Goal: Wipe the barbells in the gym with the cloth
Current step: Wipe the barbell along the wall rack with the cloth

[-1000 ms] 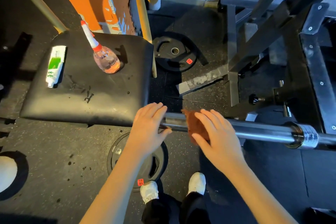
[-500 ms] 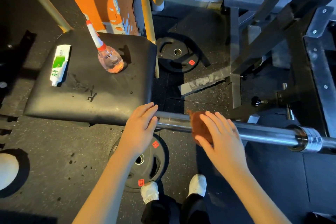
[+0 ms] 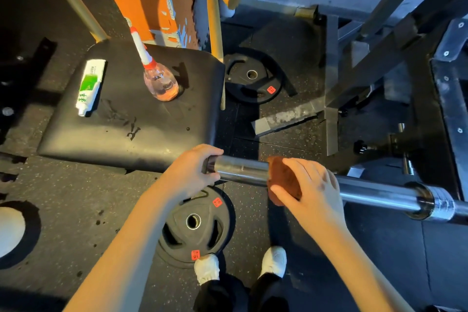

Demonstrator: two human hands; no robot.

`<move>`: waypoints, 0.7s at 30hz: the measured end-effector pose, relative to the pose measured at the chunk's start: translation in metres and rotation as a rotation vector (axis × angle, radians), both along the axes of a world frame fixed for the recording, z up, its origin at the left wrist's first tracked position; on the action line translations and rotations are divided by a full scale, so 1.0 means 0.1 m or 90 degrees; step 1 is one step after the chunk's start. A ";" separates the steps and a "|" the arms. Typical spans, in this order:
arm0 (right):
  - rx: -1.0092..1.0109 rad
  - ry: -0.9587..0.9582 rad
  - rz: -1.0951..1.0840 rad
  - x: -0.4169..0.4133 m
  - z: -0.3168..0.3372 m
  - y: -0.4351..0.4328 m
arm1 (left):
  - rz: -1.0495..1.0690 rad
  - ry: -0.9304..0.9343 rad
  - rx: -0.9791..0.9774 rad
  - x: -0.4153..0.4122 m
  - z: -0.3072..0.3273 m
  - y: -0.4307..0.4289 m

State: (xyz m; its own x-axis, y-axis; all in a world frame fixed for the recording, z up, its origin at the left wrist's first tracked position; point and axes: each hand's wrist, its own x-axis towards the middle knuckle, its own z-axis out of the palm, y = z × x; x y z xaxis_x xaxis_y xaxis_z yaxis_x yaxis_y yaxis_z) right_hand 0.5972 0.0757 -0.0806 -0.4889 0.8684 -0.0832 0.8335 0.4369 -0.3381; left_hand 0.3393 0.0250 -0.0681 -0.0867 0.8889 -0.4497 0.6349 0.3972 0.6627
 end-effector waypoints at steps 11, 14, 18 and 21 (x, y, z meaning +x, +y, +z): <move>0.049 0.004 0.109 -0.11 -0.01 -0.05 | -0.307 0.244 -0.180 -0.04 0.03 0.47; -0.011 -0.016 0.016 -0.22 0.03 0.07 | -0.265 0.339 -0.051 0.01 0.01 0.27; -0.078 -0.024 -0.027 -0.65 -0.02 0.00 | -0.226 0.469 0.063 0.13 -0.10 0.07; -0.037 -0.001 0.058 -0.44 0.02 -0.11 | -0.201 0.507 0.098 0.21 -0.15 0.09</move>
State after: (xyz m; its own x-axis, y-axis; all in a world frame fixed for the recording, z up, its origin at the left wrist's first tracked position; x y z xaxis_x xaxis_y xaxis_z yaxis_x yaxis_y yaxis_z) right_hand 0.5534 0.0644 -0.0789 -0.5659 0.8137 -0.1329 0.7917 0.4913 -0.3631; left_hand 0.3600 0.0337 -0.0829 -0.0632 0.9704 -0.2332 0.9978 0.0665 0.0061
